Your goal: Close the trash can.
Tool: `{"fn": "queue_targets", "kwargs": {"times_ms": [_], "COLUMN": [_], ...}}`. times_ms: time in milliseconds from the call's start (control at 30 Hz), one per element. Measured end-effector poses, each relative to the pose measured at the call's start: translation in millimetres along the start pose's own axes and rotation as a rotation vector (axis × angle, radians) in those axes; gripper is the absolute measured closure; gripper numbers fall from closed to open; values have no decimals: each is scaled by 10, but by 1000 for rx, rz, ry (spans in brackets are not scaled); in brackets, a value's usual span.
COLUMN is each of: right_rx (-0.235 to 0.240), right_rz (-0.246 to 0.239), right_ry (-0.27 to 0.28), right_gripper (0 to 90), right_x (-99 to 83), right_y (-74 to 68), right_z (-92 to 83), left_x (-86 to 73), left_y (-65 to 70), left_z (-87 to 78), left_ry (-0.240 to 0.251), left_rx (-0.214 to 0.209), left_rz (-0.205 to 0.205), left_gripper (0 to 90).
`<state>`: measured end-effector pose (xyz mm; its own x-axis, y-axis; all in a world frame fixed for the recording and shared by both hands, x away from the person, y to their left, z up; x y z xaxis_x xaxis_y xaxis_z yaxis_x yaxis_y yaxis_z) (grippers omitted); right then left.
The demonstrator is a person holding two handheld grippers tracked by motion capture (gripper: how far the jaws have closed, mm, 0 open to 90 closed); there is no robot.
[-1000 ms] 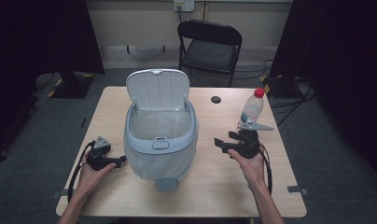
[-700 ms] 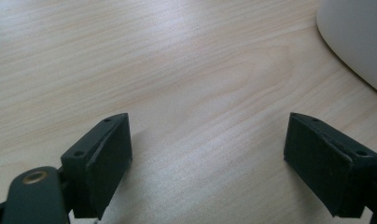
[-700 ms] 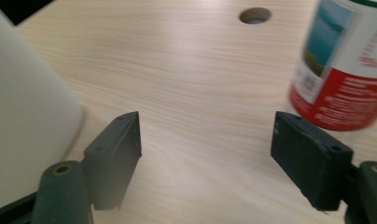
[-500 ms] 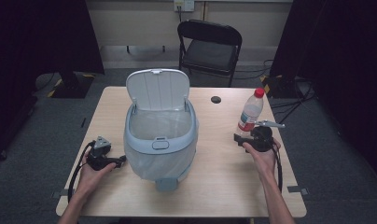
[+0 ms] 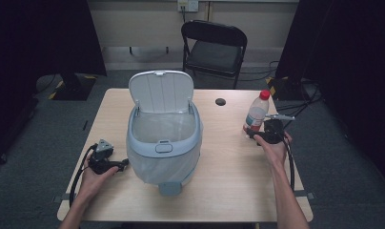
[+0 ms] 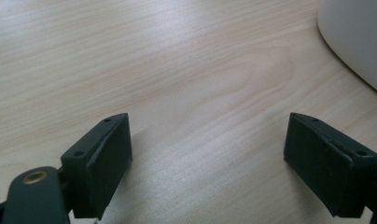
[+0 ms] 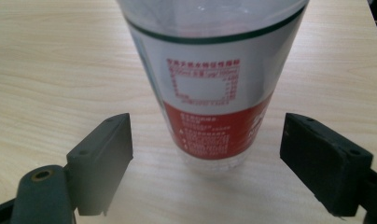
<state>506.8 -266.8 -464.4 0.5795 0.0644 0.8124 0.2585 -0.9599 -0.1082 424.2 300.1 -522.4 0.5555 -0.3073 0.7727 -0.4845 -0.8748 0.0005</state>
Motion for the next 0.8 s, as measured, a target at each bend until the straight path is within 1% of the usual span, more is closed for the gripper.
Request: {"fn": "queue_targets", "kwargs": {"times_ms": [33, 67, 100, 133, 167, 200, 300, 333, 367, 400, 433, 467, 567, 600, 700, 733, 800], "right_rx": [5, -1, -6, -5, -13, -38, -32, -24, -48, -41, -46, -49, -54, -52, -40, -33, -16], "right_rz": [1, -8, -18, -19, -20, -25, -17, -29, -46, -45, -47, -44, -41, -45, -57, -60, -68], "right_ry": [-1, 4, 16, 23, 20, 31, 35, 39, 32, 30, 28, 29, 36, 34, 26, 22, 19], "right_gripper": [163, 162, 162, 156, 148, 146, 152, 156, 175, 216, 258, 261, 267, 268, 270, 270, 270], "right_x": [5, 11, 19, 29, 40, 61, 110, 123, 133, 130, 123, 115, 97, 88, 45, 25, -19], "right_y": [7, 14, 17, 17, 24, 32, 21, 3, -7, -17, -19, -20, -32, -42, -98, -122, -170], "right_z": [19, 41, 60, 83, 106, 138, 213, 231, 263, 280, 298, 306, 292, 279, 220, 192, 134], "left_x": [0, 0, 0, 0, 0, 0, 0, 0, 1, 0, 0, 0, 0, 0, 1, 0, 0], "left_y": [4, 1, 4, 1, 1, 0, 4, 4, 3, 1, 3, 1, 4, 0, 3, 0, 4], "left_z": [2, 0, 2, 0, 0, 0, 2, 3, 2, 0, 1, 0, 3, 0, 2, -1, 2], "left_ry": [3, 0, 3, 0, 0, 0, 3, 3, 3, 0, 3, 0, 3, 0, 3, 0, 3], "left_rx": [0, 0, 0, 0, -1, 0, 0, 0, 2, 0, 1, -1, 0, 1, 2, 1, 0], "left_rz": [-6, -1, -5, -2, -1, 0, -6, -6, -5, -1, -4, -1, -6, 0, -4, 0, -5], "left_gripper": [146, 147, 147, 147, 147, 146, 147, 146, 146, 147, 147, 147, 147, 147, 146, 147, 147]}}
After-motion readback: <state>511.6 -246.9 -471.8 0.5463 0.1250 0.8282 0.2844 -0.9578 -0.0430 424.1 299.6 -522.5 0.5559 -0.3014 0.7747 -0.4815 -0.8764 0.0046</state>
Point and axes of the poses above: each handheld gripper's, and its own axes: z roughly forward along the jaws, x roughly out of its top, y roughly to its right, the point moved 3 cm from there along z, roughly forward along the jaws, and after that the axes turned 3 degrees about y, right-handed, at the moved point
